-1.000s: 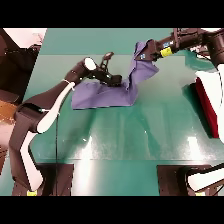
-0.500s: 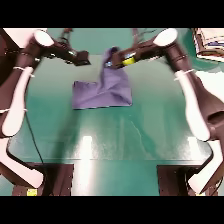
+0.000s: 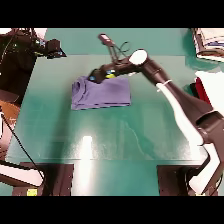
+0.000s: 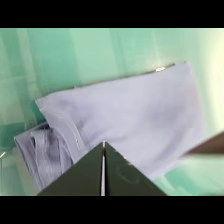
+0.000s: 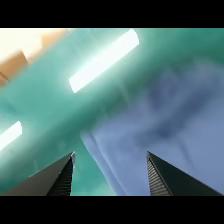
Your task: Fold the shirts.
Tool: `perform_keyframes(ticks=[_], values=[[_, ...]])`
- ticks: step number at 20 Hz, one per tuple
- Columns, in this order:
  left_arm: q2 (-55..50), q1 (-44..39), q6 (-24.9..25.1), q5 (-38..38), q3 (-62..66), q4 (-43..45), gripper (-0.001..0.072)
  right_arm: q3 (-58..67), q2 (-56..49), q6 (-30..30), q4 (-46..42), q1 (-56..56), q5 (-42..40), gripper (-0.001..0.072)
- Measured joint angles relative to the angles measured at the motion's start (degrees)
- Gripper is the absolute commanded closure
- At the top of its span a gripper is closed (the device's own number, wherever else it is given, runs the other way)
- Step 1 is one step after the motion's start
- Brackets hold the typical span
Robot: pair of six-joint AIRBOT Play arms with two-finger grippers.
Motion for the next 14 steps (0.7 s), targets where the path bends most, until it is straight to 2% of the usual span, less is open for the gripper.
perform_keyframes(ticks=[5,6,7,14], values=[[0.3,-0.8,1.0,-1.4,0.0,-0.1,0.0678,-14.2,7.5,5.9,-3.7,-13.0,6.1,0.0190],[0.3,-1.1,1.1,-1.5,0.0,-0.1,0.0677,-16.9,8.3,6.8,-3.7,-15.4,6.3,0.0098],[0.3,-1.4,1.2,-1.5,0.0,0.0,0.0678,-19.6,8.7,7.4,-3.7,-17.5,6.5,0.0075],[0.3,-3.1,2.6,-1.2,0.0,0.0,0.0678,-29.9,8.7,9.5,-2.3,-21.8,2.5,0.0076]])
